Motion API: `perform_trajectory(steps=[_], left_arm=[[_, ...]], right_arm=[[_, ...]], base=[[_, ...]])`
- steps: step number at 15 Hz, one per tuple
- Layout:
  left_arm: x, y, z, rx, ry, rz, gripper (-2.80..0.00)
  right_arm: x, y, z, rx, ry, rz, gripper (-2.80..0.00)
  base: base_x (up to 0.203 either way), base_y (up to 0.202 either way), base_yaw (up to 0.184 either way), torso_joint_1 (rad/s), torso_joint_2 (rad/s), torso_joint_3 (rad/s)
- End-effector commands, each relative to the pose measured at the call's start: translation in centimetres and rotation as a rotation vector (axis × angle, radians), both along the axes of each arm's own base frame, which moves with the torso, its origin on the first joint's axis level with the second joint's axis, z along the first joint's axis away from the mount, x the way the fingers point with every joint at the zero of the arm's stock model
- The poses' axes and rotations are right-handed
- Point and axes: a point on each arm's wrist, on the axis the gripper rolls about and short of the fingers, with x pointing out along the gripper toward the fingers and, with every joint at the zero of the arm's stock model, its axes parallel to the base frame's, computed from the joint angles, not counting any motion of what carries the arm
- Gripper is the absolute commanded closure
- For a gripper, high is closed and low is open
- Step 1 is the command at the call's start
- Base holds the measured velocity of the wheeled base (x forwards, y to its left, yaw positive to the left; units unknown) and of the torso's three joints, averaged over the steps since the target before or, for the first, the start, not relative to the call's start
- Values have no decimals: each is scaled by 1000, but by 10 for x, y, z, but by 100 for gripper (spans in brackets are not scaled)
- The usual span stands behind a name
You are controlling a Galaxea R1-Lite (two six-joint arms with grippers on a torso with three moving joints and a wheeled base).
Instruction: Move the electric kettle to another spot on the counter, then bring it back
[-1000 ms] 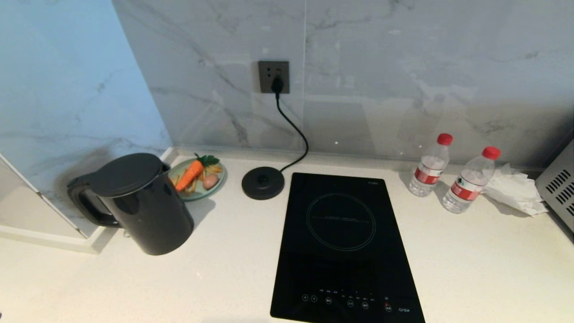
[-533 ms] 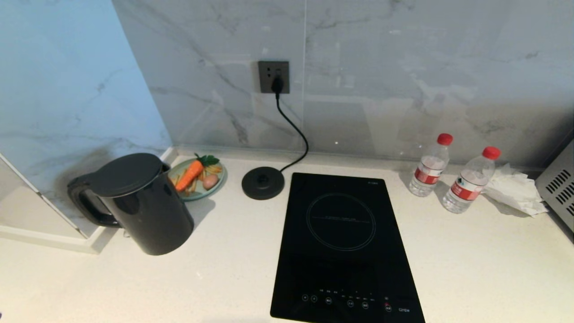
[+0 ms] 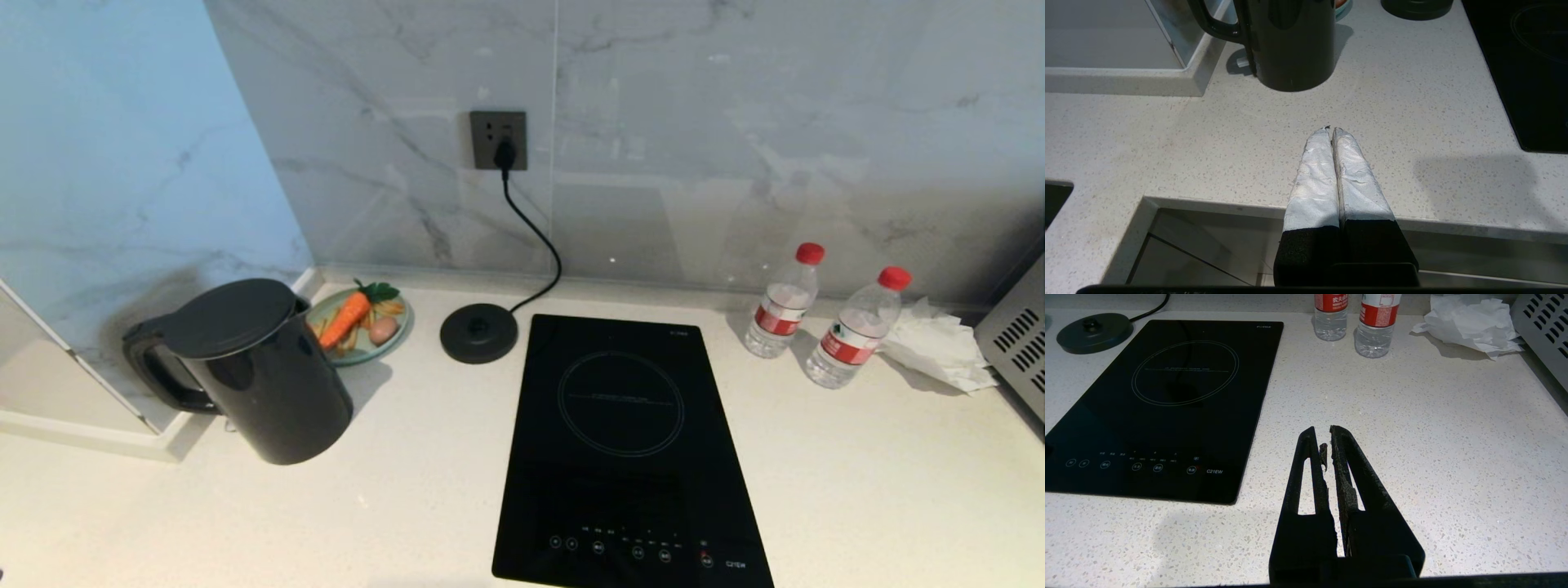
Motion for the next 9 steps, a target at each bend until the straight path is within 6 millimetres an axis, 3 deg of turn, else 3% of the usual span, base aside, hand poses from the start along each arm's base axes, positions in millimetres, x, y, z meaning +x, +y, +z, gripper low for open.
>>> perform_trajectory(steps=[1, 9], left_arm=[[0, 0, 0, 1, 3, 0, 0], [0, 0, 0, 1, 3, 0, 0]], right_arm=[[0, 0, 0, 0, -1, -1, 0], [0, 0, 0, 0, -2, 1, 0]], base=[[0, 0, 0, 0, 0, 0], [0, 0, 0, 0, 0, 0]])
